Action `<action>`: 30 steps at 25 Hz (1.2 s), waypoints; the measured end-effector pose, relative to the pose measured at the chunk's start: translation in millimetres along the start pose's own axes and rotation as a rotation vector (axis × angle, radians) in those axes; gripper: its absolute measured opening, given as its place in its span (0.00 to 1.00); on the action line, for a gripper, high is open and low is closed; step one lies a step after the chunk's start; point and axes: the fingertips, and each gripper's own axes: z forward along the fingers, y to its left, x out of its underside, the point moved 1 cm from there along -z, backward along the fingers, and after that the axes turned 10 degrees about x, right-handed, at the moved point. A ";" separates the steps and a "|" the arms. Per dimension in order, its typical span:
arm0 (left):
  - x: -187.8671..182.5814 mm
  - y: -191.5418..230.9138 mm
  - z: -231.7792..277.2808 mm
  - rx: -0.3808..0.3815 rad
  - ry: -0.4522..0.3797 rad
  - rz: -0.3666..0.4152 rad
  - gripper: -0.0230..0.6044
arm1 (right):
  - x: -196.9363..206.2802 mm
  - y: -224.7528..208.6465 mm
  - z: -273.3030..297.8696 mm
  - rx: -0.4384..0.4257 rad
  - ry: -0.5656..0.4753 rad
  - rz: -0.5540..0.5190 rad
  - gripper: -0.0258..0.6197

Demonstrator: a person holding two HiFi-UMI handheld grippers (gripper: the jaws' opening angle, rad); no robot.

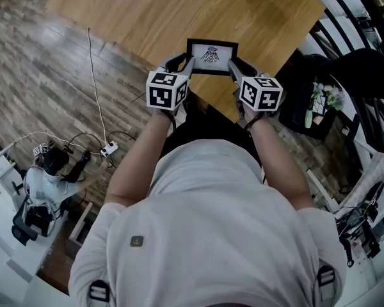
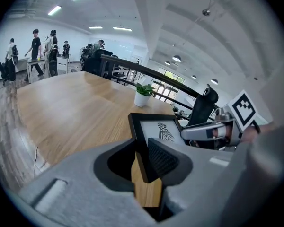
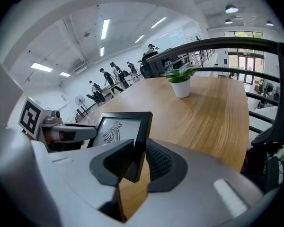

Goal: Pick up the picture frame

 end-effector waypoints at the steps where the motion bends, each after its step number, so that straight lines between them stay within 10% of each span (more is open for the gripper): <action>1: -4.0 -0.7 -5.5 -0.001 -0.013 0.009 0.18 | -4.1 4.3 -3.5 -0.002 -0.014 -0.004 0.19; 30: -132.4 -75.0 -153.9 0.027 -0.342 0.285 0.18 | -123.8 97.9 -162.2 0.060 -0.450 -0.102 0.18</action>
